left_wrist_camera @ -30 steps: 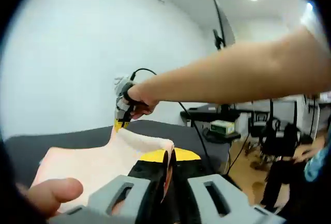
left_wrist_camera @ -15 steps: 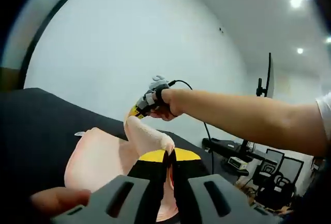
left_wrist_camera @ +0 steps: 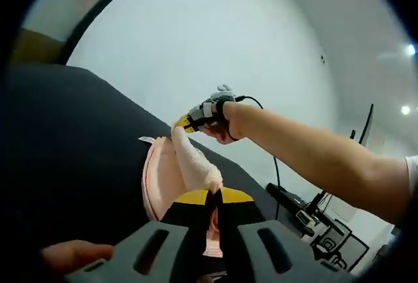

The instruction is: Fold the towel on the table until its edges align and the towel forms a compact rectangular stack.

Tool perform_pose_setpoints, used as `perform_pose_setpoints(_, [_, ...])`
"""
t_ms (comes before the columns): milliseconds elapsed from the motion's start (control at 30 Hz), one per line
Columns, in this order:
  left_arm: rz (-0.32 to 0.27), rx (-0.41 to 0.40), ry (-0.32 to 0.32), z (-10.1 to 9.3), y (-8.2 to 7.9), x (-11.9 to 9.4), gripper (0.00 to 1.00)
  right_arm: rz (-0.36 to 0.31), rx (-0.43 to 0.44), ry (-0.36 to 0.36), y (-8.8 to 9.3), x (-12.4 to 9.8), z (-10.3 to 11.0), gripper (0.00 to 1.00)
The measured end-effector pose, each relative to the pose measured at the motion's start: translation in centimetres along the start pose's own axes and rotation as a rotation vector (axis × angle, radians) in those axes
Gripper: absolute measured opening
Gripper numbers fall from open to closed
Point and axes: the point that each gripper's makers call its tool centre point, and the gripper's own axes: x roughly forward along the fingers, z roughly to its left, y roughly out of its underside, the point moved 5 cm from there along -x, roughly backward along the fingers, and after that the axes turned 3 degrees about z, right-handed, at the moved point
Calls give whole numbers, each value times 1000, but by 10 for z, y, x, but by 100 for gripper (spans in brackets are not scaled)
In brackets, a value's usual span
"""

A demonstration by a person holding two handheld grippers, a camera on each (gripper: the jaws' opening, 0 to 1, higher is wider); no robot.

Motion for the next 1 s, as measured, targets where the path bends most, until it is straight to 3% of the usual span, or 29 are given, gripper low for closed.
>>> perform_pose_setpoints(300, [14,-52,-24,17,3,-2,2,2,7,10,9,7,2,2])
perform_pose_setpoints(367, [24,-21,-28,16,5,-1,2,-10,-16,-5,11,6,5,2])
perform_pose_setpoints(433, [32,-4,17,11,8,-1,4,0,-25,-32,15,8,7,4])
perform_pose_setpoints(533, [31,16,-9,16,9,-3,6,-8,-16,-52,21,9,7,10])
perform_pose_setpoints(567, [31,23,-21,18,9,-4,7,-23,-12,-58,21,9,8,13])
perform_pose_setpoints(633, [25,39,-31,20,8,-7,11,-82,-60,-69,18,9,9,29])
perform_pose_setpoints(667, [26,51,-31,20,8,-10,13,-56,-47,-66,24,8,9,33])
perform_pose_setpoints(767, [22,93,-41,23,8,-20,17,-101,-77,-67,24,0,10,37])
perform_pose_setpoints(933, [38,133,-52,33,9,-42,26,-111,-86,-90,29,-16,9,34])
perform_pose_setpoints(1000, [20,216,-85,39,3,-54,26,-118,-135,-110,34,-24,11,32])
